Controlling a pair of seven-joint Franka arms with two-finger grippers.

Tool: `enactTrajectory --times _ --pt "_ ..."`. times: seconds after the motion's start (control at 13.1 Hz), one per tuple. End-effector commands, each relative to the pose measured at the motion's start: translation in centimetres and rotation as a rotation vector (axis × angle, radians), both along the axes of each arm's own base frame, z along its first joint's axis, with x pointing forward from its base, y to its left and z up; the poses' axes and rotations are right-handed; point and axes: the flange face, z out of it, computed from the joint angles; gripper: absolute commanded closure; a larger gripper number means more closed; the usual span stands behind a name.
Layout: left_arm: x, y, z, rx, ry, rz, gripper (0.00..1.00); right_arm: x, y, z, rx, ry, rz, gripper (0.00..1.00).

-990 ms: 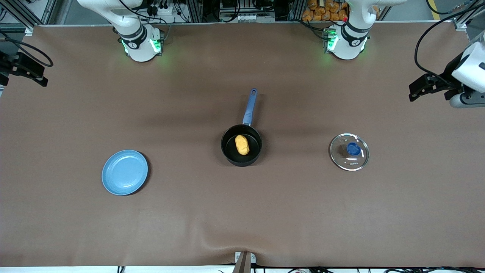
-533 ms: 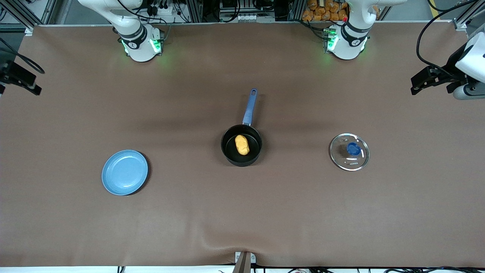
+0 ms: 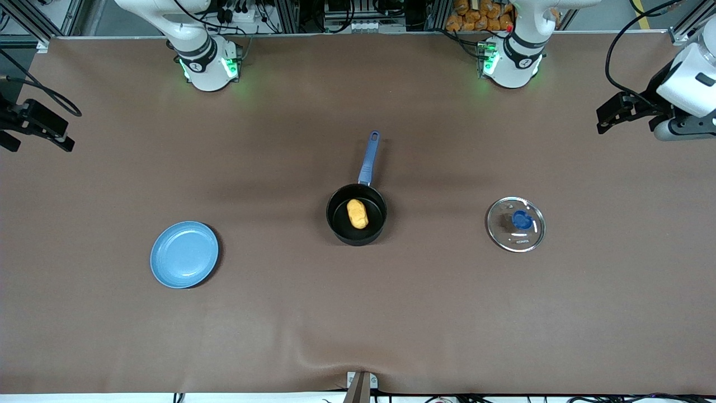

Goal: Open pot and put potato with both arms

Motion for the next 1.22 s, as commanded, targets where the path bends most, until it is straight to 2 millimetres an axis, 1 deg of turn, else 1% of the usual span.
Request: enactTrajectory --times 0.0,0.15,0.23,0.53,0.76,0.99,1.14 --pt "-0.3 0.1 0.9 0.002 -0.02 0.011 0.0 -1.5 -0.1 -0.8 0.016 0.015 -0.007 0.0" --pt "0.6 0.3 1.3 0.001 -0.029 0.016 0.0 -3.9 0.2 -1.6 0.01 -0.021 -0.001 0.0" --pt "0.7 0.4 1.3 0.001 -0.028 0.018 0.0 -4.8 0.3 -2.1 0.009 -0.03 0.0 0.0" --pt "0.7 0.4 1.3 -0.001 -0.026 0.015 0.0 -4.6 -0.3 -2.3 0.009 -0.029 -0.007 0.0" --pt "0.7 0.6 1.2 -0.001 -0.024 0.015 0.0 -4.6 -0.6 -1.6 0.002 -0.037 -0.008 0.0" --pt "0.7 0.6 1.3 -0.001 -0.026 0.015 0.0 -4.6 -0.7 -1.6 0.002 -0.037 -0.009 0.0" --pt "0.7 0.7 1.3 -0.001 -0.025 0.011 0.0 -4.1 -0.7 -1.2 0.002 -0.044 -0.009 0.0"
